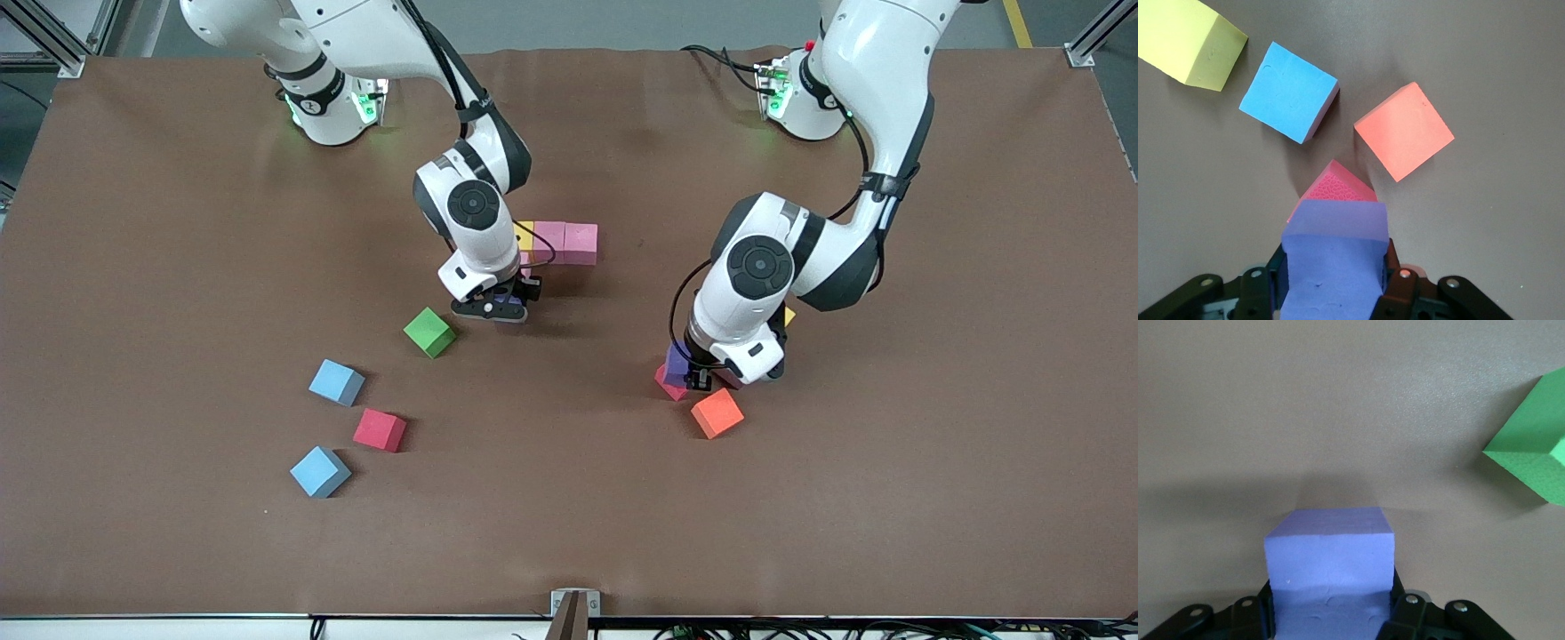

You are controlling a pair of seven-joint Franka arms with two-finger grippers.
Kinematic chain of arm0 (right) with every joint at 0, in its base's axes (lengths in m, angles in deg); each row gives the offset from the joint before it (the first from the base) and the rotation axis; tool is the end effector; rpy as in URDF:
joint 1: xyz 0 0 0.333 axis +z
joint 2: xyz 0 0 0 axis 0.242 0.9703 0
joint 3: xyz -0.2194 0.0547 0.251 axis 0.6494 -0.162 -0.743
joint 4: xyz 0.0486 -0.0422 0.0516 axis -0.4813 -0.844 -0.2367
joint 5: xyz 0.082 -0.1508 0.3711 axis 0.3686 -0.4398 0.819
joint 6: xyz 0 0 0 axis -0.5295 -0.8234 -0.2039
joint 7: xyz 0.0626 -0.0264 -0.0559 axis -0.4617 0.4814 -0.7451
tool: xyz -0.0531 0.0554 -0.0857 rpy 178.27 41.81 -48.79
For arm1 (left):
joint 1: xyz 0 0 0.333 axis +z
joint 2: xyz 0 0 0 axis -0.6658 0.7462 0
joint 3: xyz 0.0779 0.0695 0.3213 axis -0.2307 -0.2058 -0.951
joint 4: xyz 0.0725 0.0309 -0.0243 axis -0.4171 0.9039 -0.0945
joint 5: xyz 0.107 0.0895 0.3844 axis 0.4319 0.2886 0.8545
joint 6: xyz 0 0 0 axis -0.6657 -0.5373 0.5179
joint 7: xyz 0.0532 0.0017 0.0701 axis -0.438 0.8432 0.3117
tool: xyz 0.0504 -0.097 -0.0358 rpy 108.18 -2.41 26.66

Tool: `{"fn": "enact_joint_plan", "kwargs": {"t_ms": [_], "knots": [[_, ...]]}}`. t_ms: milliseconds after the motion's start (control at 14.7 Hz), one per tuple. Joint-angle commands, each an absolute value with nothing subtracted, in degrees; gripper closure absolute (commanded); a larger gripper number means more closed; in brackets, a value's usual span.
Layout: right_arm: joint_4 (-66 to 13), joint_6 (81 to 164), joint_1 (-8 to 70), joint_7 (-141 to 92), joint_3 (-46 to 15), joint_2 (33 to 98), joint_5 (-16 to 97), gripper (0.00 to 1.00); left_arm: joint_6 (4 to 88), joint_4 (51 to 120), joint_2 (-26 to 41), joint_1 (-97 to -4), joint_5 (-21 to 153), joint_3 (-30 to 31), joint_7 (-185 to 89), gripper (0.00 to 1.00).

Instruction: Arrange 11 blocks into digit 3

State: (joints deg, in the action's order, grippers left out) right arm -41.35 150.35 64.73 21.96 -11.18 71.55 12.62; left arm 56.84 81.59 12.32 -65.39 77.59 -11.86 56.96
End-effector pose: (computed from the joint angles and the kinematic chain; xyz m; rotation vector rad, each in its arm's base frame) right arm 0.4728 0.4172 0.2015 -3.1241 0.1784 0.0098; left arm 0.6213 -0.3409 0.3076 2.3467 2.0116 -0.0006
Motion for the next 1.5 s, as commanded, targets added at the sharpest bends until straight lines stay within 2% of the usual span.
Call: {"fn": "enact_joint_plan", "kwargs": {"t_ms": [0,340,884,952,1020,1428], "knots": [[-44.1,150.8,65.5,22.7,-10.6,69.3,12.9,0.99,55.9,80.0,13.1,-65.4,77.0,-11.7,57.2,0.68],[-43.9,150.4,65.3,22.6,-10.6,69.3,12.9,0.87,55.9,80.1,13.2,-65.4,77.1,-11.7,57.1,0.68],[-43.8,150.2,65.3,22.5,-10.5,69.4,12.8,0.83,55.9,80.1,13.5,-65.4,77.3,-11.7,57.1,0.68],[-43.8,150.2,65.3,22.5,-10.5,69.4,12.8,0.68,55.9,80.1,13.5,-65.4,77.3,-11.7,57.0,0.68],[-43.4,150.1,65.3,22.6,-10.5,69.4,12.9,0.01,55.9,80.1,13.5,-65.4,77.3,-11.7,57.0,0.68],[-41.9,149.1,64.9,21.9,-10.4,69.3,12.8,0.00,55.9,80.0,13.8,-65.4,77.3,-11.7,57.1,0.68]]}}
